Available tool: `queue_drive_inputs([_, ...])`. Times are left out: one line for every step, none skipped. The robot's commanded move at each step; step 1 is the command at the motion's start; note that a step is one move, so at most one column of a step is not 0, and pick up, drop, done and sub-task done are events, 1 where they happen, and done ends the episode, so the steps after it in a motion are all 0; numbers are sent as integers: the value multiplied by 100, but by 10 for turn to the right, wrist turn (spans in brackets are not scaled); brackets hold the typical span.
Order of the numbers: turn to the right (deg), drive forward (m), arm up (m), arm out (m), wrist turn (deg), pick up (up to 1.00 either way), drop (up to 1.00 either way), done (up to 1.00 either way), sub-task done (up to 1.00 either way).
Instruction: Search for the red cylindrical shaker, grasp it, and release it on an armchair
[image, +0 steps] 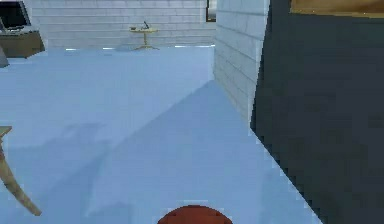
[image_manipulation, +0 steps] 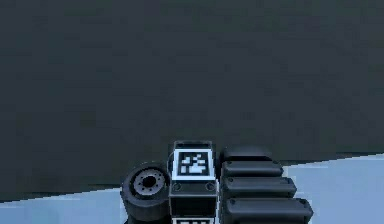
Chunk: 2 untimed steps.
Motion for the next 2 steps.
queue_drive_inputs([0, 100, 0, 0, 0, 0, 0, 0, 0])
queue_drive_inputs([-30, 0, 0, 0, 0, 0, 0, 0, 0])
